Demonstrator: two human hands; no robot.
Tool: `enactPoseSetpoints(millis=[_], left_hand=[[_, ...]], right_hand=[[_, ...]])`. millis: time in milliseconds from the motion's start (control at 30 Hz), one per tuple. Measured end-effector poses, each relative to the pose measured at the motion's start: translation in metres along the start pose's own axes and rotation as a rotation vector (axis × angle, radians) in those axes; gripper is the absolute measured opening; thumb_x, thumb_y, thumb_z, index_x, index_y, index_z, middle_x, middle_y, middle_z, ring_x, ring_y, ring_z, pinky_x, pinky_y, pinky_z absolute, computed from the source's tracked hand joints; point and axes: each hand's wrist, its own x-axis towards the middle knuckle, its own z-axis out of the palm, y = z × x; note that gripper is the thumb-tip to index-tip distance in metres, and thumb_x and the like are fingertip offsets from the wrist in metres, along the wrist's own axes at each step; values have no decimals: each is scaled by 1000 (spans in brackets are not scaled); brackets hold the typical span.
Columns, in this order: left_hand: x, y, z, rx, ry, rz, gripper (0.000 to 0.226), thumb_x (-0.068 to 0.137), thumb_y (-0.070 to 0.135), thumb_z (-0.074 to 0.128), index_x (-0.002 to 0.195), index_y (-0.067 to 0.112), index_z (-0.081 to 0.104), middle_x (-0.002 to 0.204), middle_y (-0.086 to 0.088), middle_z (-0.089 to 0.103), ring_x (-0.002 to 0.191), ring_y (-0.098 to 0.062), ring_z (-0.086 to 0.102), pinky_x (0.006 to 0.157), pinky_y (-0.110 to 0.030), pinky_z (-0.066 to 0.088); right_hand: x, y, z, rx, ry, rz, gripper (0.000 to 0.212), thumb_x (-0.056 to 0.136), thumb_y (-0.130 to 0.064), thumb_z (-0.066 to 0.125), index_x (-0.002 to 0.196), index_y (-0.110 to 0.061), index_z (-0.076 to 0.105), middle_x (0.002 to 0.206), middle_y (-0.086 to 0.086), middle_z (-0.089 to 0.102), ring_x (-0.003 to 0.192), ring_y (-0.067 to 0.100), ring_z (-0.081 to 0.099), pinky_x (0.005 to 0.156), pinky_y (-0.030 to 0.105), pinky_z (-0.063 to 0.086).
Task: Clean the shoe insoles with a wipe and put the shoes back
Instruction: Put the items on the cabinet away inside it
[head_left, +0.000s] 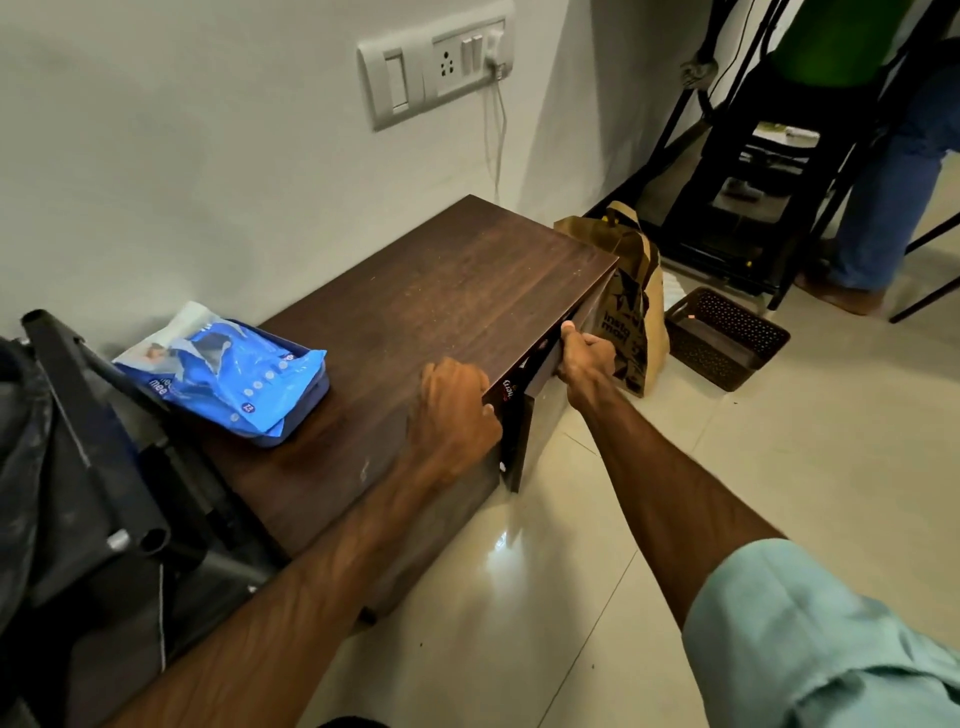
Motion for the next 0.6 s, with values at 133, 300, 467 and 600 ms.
enactPoseSetpoints(millis=[133,300,467,600], left_hand=[[2,0,-6,56,-44,-15,18,82,17,67,99,13,63,106,-5,59,109,-24,51,93,-36,43],[-1,1,-10,113,-101,-41,29,84,21,71,111,12,64,117,-9,58,115,-26,49,90,-35,47],[-3,2,-14,171,-115,4,36,89,17,70,123,11,60,128,-11,53,119,-25,48,90,-32,46],[-4,3,-17,177,-86,37,34,91,11,69,124,12,58,129,-11,53,121,-25,49,97,-35,48]], right_hand=[[-7,0,10,54,1,28,35,101,-40,61,94,-7,72,98,8,72,98,30,72,90,46,62],[-11,2,13,119,-15,71,36,101,-41,59,80,-11,62,84,7,70,89,30,75,85,51,62],[-20,15,13,108,-36,46,25,103,-36,58,98,-14,69,110,17,72,99,24,70,93,49,60],[-42,25,8,225,-102,23,36,103,-24,61,136,-9,60,112,7,67,84,13,65,84,31,59]])
